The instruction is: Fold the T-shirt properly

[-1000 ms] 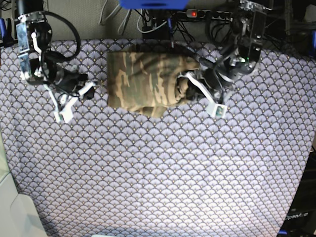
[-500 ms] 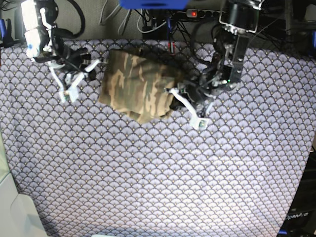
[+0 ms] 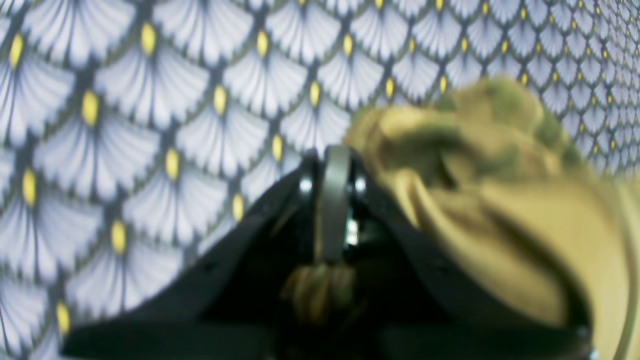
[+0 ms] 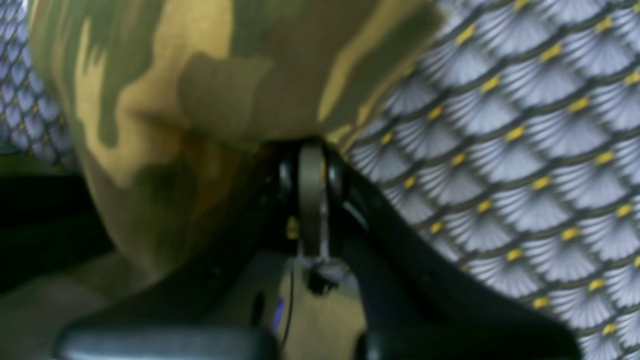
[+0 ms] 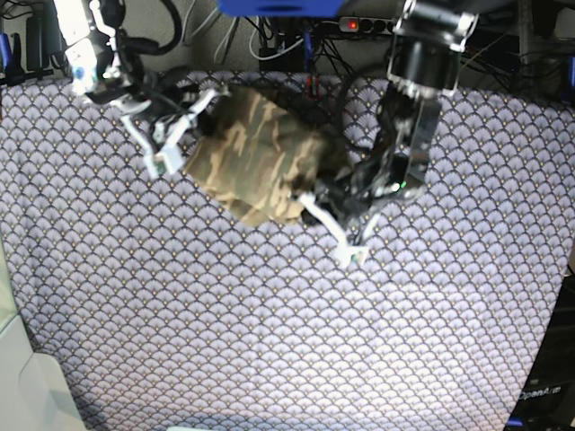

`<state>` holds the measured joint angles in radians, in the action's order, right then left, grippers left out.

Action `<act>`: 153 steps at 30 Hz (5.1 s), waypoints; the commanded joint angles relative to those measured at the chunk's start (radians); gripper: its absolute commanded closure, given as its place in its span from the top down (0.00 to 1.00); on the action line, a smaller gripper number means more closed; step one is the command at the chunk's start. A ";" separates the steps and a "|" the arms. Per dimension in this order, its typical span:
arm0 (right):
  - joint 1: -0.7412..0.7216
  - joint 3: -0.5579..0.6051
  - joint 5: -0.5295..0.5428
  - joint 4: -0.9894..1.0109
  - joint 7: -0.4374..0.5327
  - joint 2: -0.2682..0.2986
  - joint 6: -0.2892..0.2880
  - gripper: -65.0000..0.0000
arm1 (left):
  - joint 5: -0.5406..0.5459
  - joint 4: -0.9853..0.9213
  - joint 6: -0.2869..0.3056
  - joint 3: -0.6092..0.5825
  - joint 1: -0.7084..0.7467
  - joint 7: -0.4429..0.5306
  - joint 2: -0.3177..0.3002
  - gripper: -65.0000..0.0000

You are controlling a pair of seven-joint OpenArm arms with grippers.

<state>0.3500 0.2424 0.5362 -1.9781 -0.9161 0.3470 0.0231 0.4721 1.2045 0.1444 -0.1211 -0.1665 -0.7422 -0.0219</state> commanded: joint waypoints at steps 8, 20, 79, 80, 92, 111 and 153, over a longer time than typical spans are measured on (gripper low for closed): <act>0.004 0.090 0.017 -0.028 0.024 0.005 0.100 0.00 | 0.012 -0.219 0.005 -0.160 -0.124 0.177 0.029 0.03; 0.024 0.214 0.005 -0.033 0.082 0.004 0.107 0.01 | 0.009 -0.398 0.016 -0.216 -0.206 0.275 0.130 0.03; 0.410 0.039 0.149 -0.042 0.763 0.366 0.467 0.00 | 0.010 0.595 -0.182 0.126 0.430 0.209 -0.171 0.03; 0.444 0.012 0.149 -0.042 0.785 0.366 0.464 0.00 | 0.010 0.616 -0.182 0.139 0.453 0.209 -0.174 0.03; 0.647 -0.064 0.146 0.021 0.894 0.350 0.459 0.00 | 0.009 0.645 -0.176 0.251 0.678 0.211 -0.175 0.03; 0.585 -0.082 0.269 0.495 0.917 0.229 0.202 0.00 | -0.194 0.291 -0.098 0.191 0.844 0.461 -0.140 0.03; 0.360 -0.050 0.261 1.130 1.064 0.096 -0.142 0.00 | -0.197 -0.147 -0.096 0.153 0.764 0.629 -0.125 0.03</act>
<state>0.6918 0.1940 0.7967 -0.8337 0.1368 0.4347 -0.1158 0.2749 1.0435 0.0456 0.0311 0.5816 -0.1219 -0.1440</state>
